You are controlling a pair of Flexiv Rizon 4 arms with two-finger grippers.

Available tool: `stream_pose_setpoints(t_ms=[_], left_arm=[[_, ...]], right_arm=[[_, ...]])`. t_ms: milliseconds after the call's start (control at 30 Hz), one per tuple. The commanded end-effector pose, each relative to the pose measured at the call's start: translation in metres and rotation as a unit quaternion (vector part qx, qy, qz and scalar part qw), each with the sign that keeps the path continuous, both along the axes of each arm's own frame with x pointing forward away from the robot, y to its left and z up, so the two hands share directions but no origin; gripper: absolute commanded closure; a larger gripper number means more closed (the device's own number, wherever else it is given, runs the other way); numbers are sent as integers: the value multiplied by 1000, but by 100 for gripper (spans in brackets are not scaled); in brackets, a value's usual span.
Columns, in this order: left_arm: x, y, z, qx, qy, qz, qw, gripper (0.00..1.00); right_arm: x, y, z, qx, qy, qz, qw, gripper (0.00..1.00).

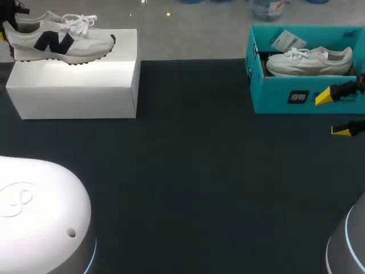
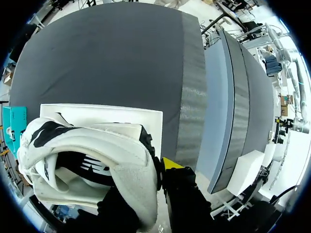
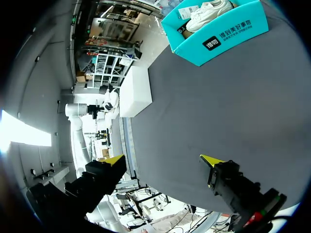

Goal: Take the shoe out of the shoebox, open the shoe tongue, remove and reinsert the insole, then place the shoe into the shoebox

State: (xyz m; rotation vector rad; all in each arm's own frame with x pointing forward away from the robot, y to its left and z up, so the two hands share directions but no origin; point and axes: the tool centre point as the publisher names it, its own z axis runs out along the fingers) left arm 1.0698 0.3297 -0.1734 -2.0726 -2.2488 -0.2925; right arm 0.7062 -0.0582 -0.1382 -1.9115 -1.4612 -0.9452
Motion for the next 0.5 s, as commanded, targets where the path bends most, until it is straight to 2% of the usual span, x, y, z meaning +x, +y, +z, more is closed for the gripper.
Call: stream_pose_setpoints(t_ms=[33,500], left_arm=[[-4,3,-3,-9,2,4,1000,100],[-5,0,-11,-2,0,5,1000,100]], right_arm=[[-1,1,-1,-1,0,-1,1000,0],[-1,1,-1,-1,0,-1,1000,0]])
